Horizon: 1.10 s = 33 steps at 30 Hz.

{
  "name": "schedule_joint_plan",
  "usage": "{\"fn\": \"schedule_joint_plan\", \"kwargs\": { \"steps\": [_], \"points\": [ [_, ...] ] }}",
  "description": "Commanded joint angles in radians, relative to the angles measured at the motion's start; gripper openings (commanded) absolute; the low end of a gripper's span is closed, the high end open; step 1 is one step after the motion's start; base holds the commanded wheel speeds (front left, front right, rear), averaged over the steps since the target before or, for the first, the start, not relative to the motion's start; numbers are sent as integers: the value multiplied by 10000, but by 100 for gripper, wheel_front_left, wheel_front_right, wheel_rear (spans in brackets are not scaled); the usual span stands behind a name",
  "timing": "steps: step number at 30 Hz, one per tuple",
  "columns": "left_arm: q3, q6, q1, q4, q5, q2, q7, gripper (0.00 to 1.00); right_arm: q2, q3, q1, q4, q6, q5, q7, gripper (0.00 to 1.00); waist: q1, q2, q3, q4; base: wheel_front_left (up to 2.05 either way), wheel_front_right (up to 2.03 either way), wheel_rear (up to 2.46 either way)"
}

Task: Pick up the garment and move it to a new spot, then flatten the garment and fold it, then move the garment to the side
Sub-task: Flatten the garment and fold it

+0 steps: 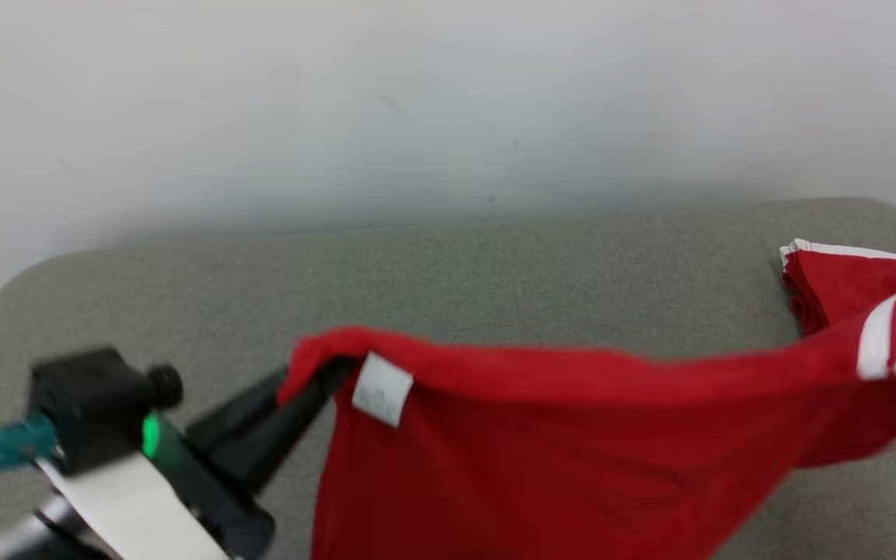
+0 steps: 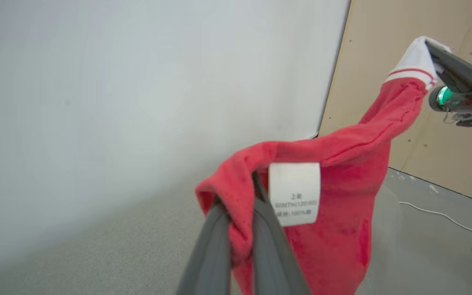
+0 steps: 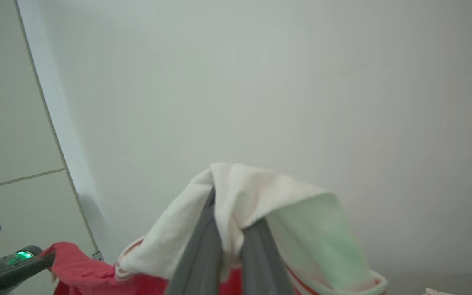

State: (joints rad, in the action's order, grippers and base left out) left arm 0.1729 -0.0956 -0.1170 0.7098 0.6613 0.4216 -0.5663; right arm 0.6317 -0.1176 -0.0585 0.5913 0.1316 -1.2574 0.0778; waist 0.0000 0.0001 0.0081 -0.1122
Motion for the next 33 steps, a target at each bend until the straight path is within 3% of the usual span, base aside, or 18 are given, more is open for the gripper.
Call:
{"fn": "schedule_joint_plan", "kwargs": {
  "steps": [1,5,9,12,17,18,19,22,23,29,33],
  "points": [
    [-258,21,-764,86,258,305,-438,0,190,-413,457,113,-24,-141,228,0,0,-1,223,-48,0,0,0],
    [-548,84,-2555,-191,848,738,-1467,0,341,-958,1768,41,-24,-262,980,0,0,-1,814,-73,0,0,0],
    [-563,67,-3921,-839,1021,902,-1962,0,350,-843,3102,-503,-24,-108,1744,0,0,-1,1472,-54,0,0,0],
    [-271,-58,-5869,-2194,654,1052,-2204,0,-208,-444,5470,-2015,-24,684,2760,0,0,-1,2676,83,0,0,0],
    [501,-254,-8779,-4630,-178,754,-1611,0,-1513,35,9419,-4112,-24,2561,3859,0,0,-1,4377,340,0,0,0],
    [501,-254,-8779,-4630,-178,754,-1611,0,-1513,35,9419,-4112,-24,2561,3859,0,0,-1,4377,340,0,0,0],
    [700,-280,-10163,-5789,-603,609,-1009,0,-2193,13,11203,-5018,-24,3417,4040,0,0,-1,5125,367,0,0,0],
    [1196,-330,-11977,-7619,-1418,358,270,0,-3141,0,13396,-6329,-24,4677,3921,0,0,-1,5991,365,0,0,0],
    [1196,-330,-11977,-7619,-1418,358,270,0,-3141,0,13396,-6329,-24,4677,3921,0,0,-1,5991,365,0,0,0],
    [1871,-329,-14618,-10955,-2769,-136,3187,0,-4206,152,15923,-8297,-24,5960,2950,0,0,-1,6941,228,0,0,0],
    [2229,-330,-14966,-12573,-2965,-509,4589,0,-4523,430,15727,-9010,-24,6008,2337,0,0,-1,7010,228,0,0,0]
  ]
}}
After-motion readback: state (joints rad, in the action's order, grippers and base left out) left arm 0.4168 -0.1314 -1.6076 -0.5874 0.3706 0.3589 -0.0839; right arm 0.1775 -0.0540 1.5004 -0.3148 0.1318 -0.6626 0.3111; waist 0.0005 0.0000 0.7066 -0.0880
